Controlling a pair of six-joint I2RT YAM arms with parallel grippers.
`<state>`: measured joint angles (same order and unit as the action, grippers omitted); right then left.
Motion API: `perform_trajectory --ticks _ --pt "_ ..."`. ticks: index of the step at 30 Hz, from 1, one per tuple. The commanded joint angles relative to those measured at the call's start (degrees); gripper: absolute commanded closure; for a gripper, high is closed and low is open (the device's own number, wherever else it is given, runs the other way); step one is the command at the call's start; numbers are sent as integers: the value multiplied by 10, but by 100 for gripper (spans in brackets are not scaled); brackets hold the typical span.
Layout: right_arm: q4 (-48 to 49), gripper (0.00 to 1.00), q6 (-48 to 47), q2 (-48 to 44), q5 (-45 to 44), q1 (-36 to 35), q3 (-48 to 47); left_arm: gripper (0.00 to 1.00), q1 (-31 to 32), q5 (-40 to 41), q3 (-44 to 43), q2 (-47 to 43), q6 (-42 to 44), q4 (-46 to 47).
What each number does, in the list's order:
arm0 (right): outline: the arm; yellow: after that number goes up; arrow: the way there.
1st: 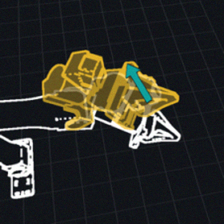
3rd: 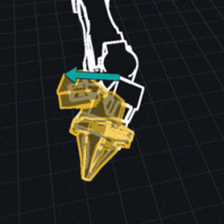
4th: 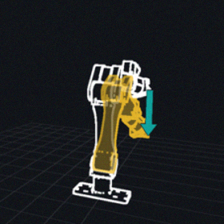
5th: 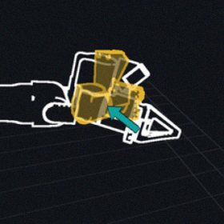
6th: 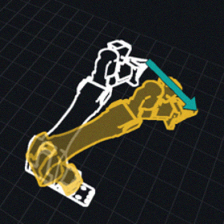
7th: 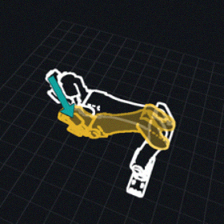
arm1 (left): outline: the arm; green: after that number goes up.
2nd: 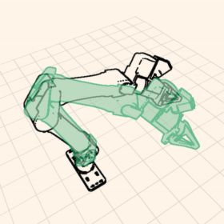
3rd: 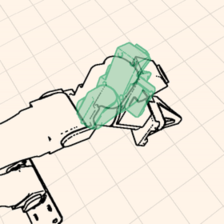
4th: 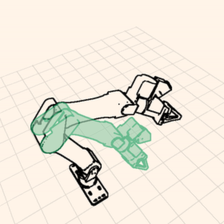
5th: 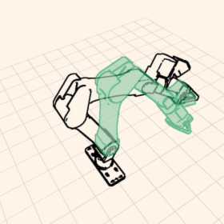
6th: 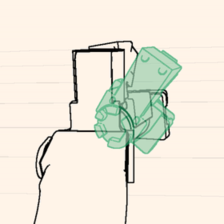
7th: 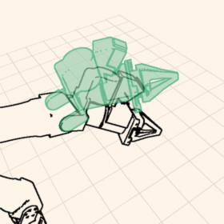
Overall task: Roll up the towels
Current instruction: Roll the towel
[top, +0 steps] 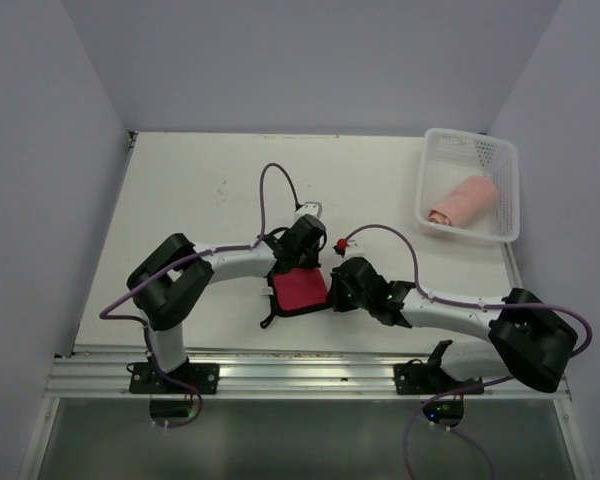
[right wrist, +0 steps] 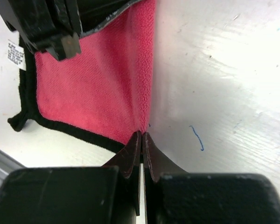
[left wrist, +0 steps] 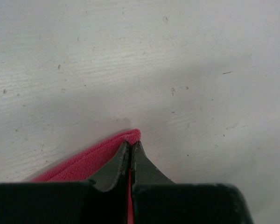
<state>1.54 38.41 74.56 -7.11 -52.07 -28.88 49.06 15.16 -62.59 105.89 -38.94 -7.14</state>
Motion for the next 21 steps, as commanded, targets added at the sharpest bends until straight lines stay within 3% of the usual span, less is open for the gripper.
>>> perform_trajectory --ticks 1,9,21 --pt "-94 100 -33 -21 -54 -18 -29 100 -34 -8 25 -50 -13 129" --pt "-192 100 -83 -43 -141 -32 -69 100 -76 -95 58 -64 -29 232" --pt "-284 100 -114 -1 -266 -82 -130 100 -99 -181 64 -9 -51 331"
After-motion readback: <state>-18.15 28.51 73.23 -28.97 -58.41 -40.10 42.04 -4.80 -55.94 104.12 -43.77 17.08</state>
